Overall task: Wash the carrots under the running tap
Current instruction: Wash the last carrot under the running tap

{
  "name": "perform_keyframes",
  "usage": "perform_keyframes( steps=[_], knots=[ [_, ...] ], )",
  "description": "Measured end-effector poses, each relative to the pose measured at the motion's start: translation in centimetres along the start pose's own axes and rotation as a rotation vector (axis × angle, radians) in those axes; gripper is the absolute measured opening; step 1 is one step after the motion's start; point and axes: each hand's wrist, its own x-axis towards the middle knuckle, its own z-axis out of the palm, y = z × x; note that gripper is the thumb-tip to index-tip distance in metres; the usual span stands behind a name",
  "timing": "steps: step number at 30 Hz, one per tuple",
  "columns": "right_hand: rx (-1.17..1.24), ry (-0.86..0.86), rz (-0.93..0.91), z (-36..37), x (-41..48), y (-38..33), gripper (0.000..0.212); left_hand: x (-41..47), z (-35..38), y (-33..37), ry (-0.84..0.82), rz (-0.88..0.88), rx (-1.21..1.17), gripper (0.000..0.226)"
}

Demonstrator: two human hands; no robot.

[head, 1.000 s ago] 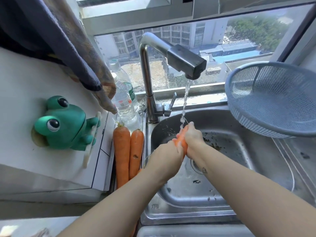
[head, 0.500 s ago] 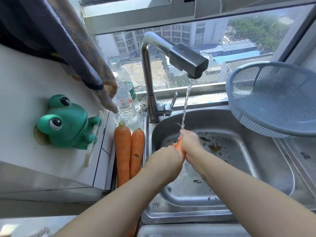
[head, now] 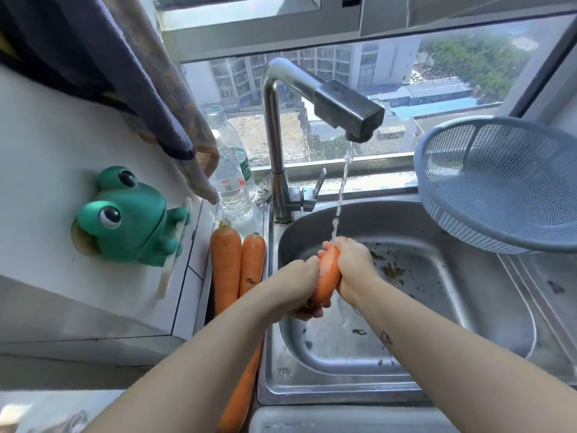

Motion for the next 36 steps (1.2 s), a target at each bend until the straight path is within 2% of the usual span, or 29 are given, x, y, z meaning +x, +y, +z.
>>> perform_keyframes(
  steps=[4, 5, 7, 9, 11, 13, 16, 18, 20, 22, 25, 30, 32, 36],
  knots=[
    [0.020, 0.038, 0.035, 0.0, 0.1, -1.0, 0.024, 0.3, 0.9, -0.1, 0.035, 0.118, 0.372, 0.030],
    [0.050, 0.029, 0.056, 0.0, 0.1, -1.2, 0.026, 0.4, 0.9, -0.4, 0.028, 0.144, 0.397, 0.030],
    [0.130, -0.060, 0.119, -0.2, 0.1, -1.4, 0.026, 0.5, 0.4, -0.9, 0.023, 0.145, 0.302, 0.028],
    [0.214, -0.231, 0.176, -0.9, 0.0, -1.6, 0.024, 0.7, -0.6, -1.6, 0.058, 0.091, 0.091, 0.031],
    [0.233, -0.393, 0.197, -1.8, -0.1, -1.8, 0.023, 0.8, -1.6, -2.4, 0.018, 0.012, -0.197, 0.039],
    [0.214, -0.475, 0.190, -2.4, -0.1, -2.0, 0.021, 0.8, -2.3, -2.8, -0.041, -0.015, -0.289, 0.043],
    [0.116, -0.446, 0.144, -2.4, 0.0, -2.1, 0.029, 0.6, -1.9, -2.8, -0.049, 0.025, -0.186, 0.042],
    [-0.001, -0.403, 0.099, -2.1, 0.0, -2.3, 0.027, 0.5, -1.3, -2.5, 0.004, 0.121, 0.029, 0.036],
    [-0.064, -0.352, 0.056, -1.7, 0.0, -2.6, 0.016, 0.6, -0.8, -2.5, 0.077, 0.243, 0.302, 0.028],
    [-0.096, -0.274, 0.023, -1.3, 0.2, -2.5, 0.017, 0.8, -0.3, -2.5, 0.124, 0.290, 0.416, 0.029],
    [-0.066, -0.245, 0.054, -1.5, 0.2, -2.4, 0.027, 0.9, -0.4, -2.6, 0.109, 0.222, 0.238, 0.038],
    [0.104, -0.485, 0.142, -2.5, -0.3, -2.7, 0.023, 0.9, -1.9, -3.2, -0.039, 0.057, -0.232, 0.047],
    [0.072, -0.468, 0.120, -2.4, -0.3, -2.6, 0.025, 0.8, -1.7, -3.0, -0.031, 0.054, -0.206, 0.047],
    [-0.099, -0.327, 0.063, -1.5, 0.1, -2.3, 0.017, 0.7, -0.8, -2.8, 0.068, 0.222, 0.165, 0.029]
  ],
)
